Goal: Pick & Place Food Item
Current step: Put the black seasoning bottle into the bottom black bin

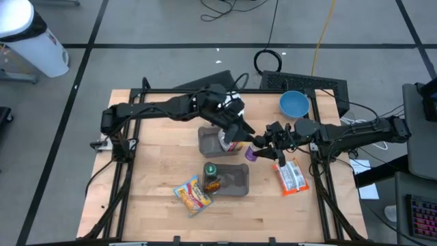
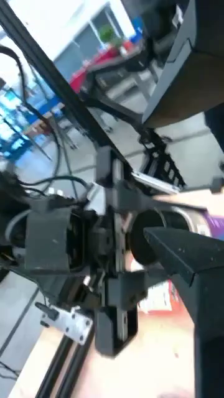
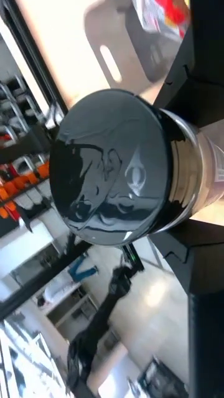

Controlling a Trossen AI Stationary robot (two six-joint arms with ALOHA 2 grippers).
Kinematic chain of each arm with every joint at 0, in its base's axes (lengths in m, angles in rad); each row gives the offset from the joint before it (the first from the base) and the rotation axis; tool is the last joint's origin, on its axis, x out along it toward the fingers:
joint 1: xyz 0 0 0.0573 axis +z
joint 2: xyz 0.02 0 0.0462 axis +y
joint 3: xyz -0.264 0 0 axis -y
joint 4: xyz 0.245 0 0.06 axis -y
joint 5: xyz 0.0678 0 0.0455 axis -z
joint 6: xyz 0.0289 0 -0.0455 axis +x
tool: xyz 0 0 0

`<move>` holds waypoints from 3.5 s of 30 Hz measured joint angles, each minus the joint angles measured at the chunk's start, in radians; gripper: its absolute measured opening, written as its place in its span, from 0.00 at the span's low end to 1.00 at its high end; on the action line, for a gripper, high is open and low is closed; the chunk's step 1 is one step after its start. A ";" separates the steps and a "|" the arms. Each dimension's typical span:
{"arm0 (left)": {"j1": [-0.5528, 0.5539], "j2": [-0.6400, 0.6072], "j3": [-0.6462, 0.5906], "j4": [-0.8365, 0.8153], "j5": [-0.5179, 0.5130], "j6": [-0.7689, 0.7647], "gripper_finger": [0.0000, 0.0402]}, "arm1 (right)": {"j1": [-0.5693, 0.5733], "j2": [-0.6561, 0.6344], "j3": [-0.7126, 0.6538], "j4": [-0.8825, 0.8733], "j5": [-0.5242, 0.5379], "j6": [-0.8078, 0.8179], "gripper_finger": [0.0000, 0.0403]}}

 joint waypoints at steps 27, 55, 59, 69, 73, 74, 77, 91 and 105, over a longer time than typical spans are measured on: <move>-0.047 0.026 0.041 -0.107 -0.247 0.088 0.74 | -0.008 0.000 0.000 0.050 -0.109 0.006 0.47; -0.066 0.107 0.041 -0.016 -0.221 0.019 0.74 | -0.035 0.004 0.000 0.049 -0.109 0.005 0.47; -0.066 0.107 0.041 -0.025 -0.224 0.022 0.74 | -0.035 0.004 0.000 0.051 -0.110 0.005 0.47; -0.067 0.107 0.041 -0.033 -0.239 0.050 0.58 | -0.036 0.004 0.000 0.043 -0.108 0.005 0.47; -0.067 0.105 0.041 -0.035 -0.240 0.068 0.51 | -0.035 0.004 0.000 0.044 -0.108 0.005 0.46; -0.067 0.105 0.041 -0.033 -0.240 0.073 0.51 | -0.035 0.004 0.000 0.044 -0.108 0.004 0.46; -0.067 0.105 0.041 -0.026 -0.241 0.077 0.51 | -0.035 0.003 0.000 0.044 -0.108 0.003 0.47; -0.060 0.106 0.040 -0.008 -0.211 0.117 0.51 | -0.049 0.002 0.000 0.040 -0.113 0.026 0.56; -0.037 0.056 0.040 0.013 -0.208 0.181 0.51 | -0.145 -0.004 0.000 0.065 -0.240 0.138 0.80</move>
